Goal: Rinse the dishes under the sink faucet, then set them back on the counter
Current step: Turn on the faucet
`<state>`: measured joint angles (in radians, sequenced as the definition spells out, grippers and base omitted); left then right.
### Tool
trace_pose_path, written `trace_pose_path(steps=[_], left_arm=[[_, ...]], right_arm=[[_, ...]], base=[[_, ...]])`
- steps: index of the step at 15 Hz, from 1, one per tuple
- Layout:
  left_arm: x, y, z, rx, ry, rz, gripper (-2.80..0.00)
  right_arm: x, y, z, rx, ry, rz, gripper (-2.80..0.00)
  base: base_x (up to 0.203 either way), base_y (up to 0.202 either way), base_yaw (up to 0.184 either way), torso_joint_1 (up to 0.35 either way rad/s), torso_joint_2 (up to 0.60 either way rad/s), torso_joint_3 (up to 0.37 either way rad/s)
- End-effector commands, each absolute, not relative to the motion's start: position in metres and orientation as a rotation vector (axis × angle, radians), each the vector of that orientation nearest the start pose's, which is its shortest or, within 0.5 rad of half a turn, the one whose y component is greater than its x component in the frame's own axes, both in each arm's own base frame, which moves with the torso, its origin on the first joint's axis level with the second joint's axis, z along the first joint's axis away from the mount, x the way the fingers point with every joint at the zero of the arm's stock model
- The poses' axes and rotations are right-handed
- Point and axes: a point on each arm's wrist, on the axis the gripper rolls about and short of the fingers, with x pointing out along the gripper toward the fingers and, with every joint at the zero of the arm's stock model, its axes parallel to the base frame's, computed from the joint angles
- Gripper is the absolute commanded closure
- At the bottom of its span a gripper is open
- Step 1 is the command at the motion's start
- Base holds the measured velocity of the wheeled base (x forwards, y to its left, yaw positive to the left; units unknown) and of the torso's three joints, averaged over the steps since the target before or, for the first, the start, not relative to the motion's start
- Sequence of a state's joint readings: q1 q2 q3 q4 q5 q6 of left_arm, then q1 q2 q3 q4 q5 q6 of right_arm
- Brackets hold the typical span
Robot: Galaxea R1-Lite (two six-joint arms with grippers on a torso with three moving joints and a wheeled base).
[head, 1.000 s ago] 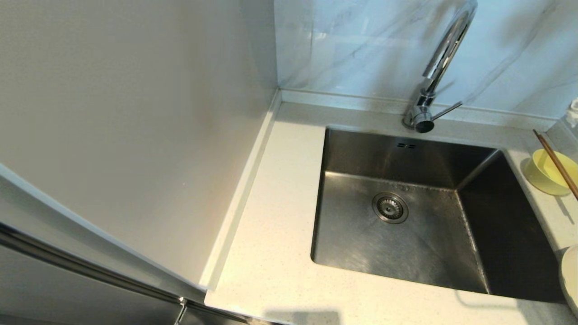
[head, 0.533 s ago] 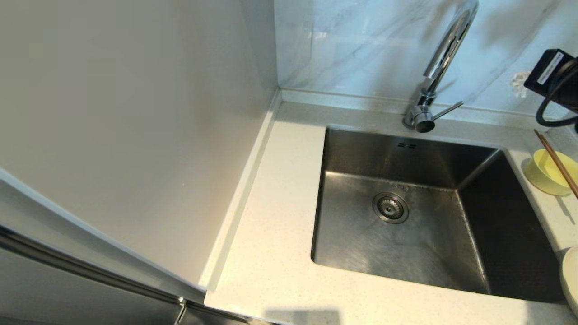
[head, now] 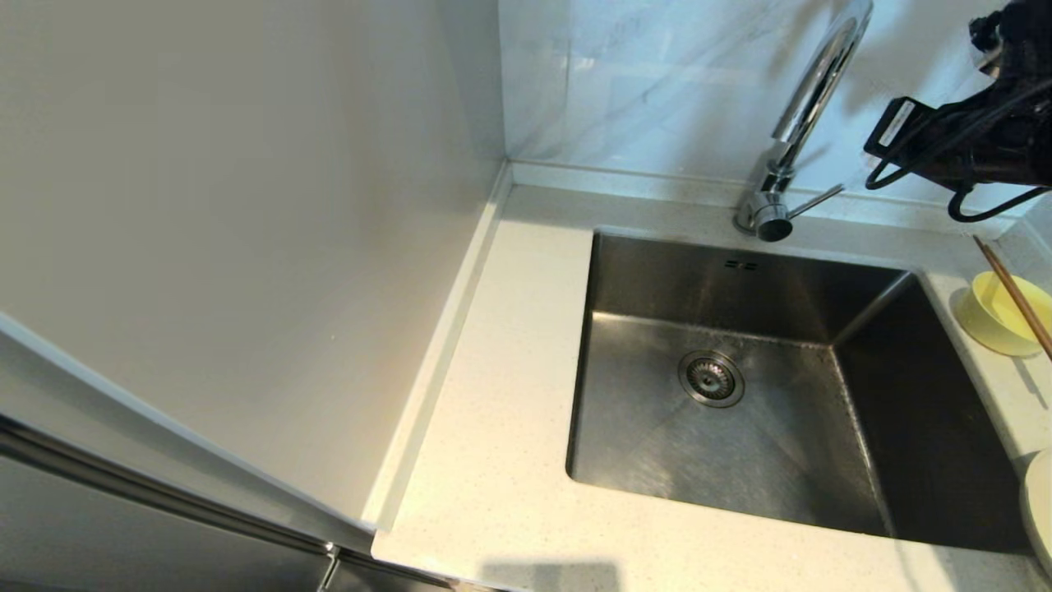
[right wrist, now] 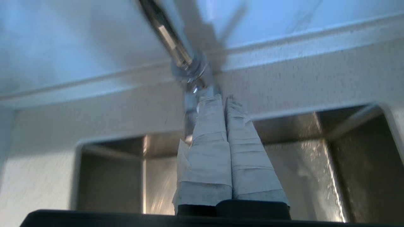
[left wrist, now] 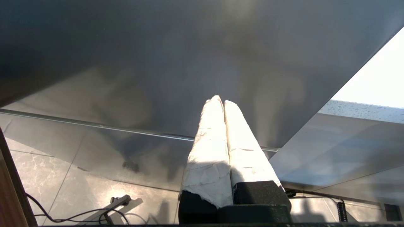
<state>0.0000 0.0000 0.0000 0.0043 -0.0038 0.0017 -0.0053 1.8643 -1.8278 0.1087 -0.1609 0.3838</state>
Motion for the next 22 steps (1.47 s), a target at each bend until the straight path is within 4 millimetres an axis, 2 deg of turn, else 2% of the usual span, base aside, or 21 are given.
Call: trace_pose_path(steps=[1, 3, 9, 15, 19, 22], left_arm=[[-0.023, 0.000, 0.075, 0.002, 0.005, -0.005, 0.00], [-0.023, 0.000, 0.075, 0.002, 0.005, -0.003, 0.00], [-0.023, 0.000, 0.075, 0.002, 0.005, -0.003, 0.00], [-0.023, 0.000, 0.075, 0.002, 0.005, -0.005, 0.00], [-0.023, 0.000, 0.075, 0.002, 0.005, -0.005, 0.00], [-0.023, 0.000, 0.075, 0.002, 0.005, -0.005, 0.00]], right_arm=[[0.397, -0.006, 0.320, 0.366, 0.142, -0.225, 0.00], [0.415, -0.008, 0.313, 0.361, 0.129, -0.252, 0.00], [0.432, -0.009, 0.301, 0.344, 0.099, -0.267, 0.00], [0.430, -0.009, 0.299, 0.335, 0.132, -0.272, 0.00], [0.422, -0.009, 0.301, 0.332, 0.172, -0.272, 0.00], [0.407, -0.009, 0.301, 0.326, 0.241, -0.277, 0.00]], base=[[0.000, 0.000, 0.000, 0.000, 0.00, 0.000], [0.000, 0.000, 0.000, 0.000, 0.00, 0.000], [0.000, 0.000, 0.000, 0.000, 0.00, 0.000], [0.000, 0.000, 0.000, 0.000, 0.00, 0.000], [0.000, 0.000, 0.000, 0.000, 0.00, 0.000], [0.000, 0.000, 0.000, 0.000, 0.00, 0.000]])
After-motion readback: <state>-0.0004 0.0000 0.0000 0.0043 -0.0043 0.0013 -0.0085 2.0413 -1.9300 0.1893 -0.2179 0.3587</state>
